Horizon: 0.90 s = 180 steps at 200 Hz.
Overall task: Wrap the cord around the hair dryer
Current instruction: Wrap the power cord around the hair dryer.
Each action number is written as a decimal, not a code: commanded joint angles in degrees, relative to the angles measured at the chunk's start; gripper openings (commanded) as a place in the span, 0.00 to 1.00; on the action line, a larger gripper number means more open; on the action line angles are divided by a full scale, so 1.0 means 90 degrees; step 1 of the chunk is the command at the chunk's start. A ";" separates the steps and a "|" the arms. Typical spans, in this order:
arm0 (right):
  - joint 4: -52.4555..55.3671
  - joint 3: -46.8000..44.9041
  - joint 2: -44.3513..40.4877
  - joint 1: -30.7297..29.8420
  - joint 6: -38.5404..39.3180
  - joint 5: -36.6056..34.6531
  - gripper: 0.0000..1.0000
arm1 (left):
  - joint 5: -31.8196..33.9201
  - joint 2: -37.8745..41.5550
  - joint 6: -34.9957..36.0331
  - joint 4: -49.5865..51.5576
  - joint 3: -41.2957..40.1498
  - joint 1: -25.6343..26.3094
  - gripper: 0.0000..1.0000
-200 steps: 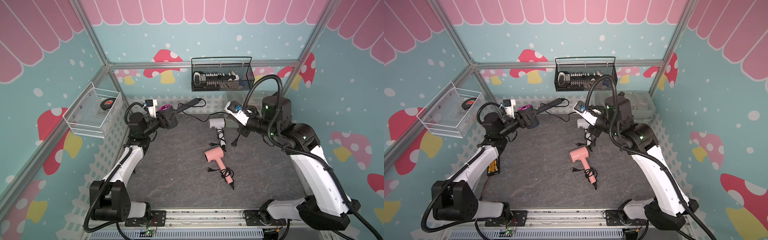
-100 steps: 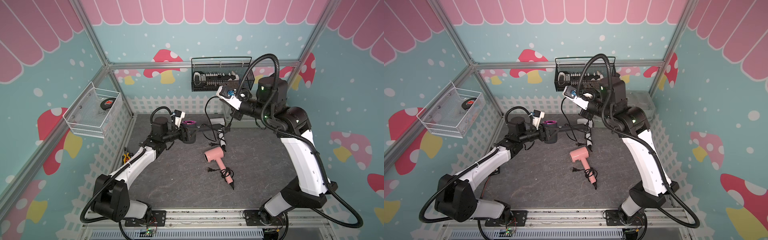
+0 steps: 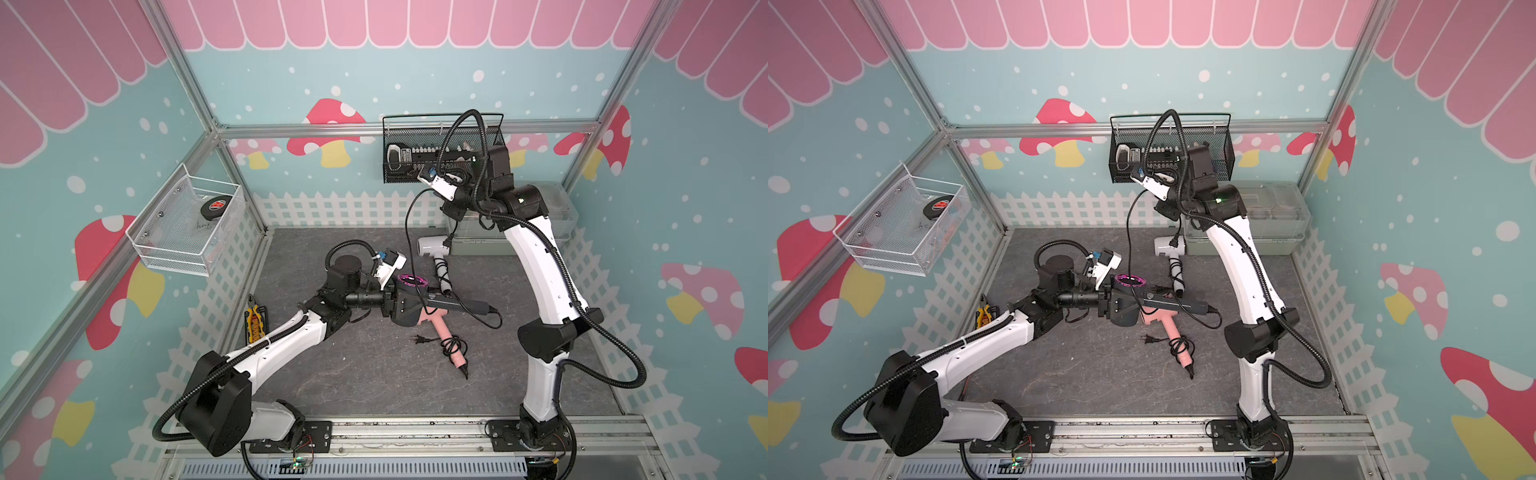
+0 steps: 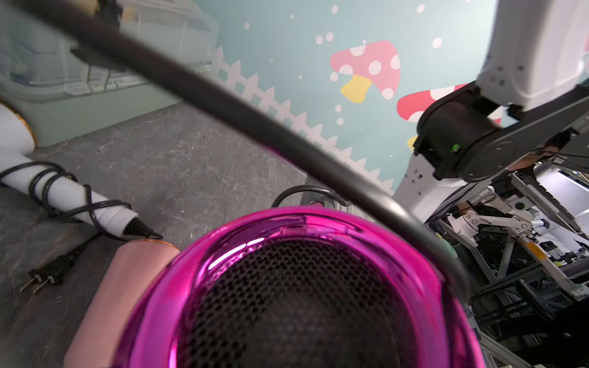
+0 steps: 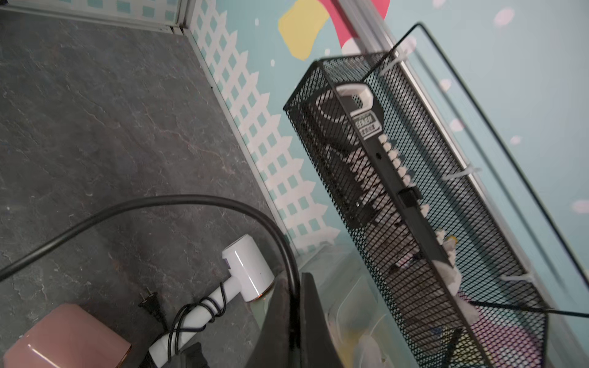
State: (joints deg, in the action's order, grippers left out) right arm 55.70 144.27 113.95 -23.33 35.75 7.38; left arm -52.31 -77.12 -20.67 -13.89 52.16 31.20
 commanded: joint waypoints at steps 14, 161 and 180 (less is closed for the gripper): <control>0.0003 -0.0475 -0.0091 0.0483 -0.0312 0.0548 0.00 | -0.0522 0.0611 -0.0283 -0.0900 0.0078 -0.0135 0.00; -0.2463 -0.5213 -0.1636 0.1348 -0.1891 0.2718 0.00 | -0.0150 -0.0112 -0.4835 -0.6889 -0.0332 -0.2492 0.00; -0.2585 -0.5747 -0.1997 0.1347 -0.1977 0.2741 0.00 | 0.0118 -0.0088 -0.4639 -0.6582 -0.0256 -0.2813 0.00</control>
State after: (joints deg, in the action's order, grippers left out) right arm 37.12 96.79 100.36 -11.09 20.40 28.47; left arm -55.35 -78.72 -58.02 -64.36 47.88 8.86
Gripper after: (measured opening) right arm 0.048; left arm 0.741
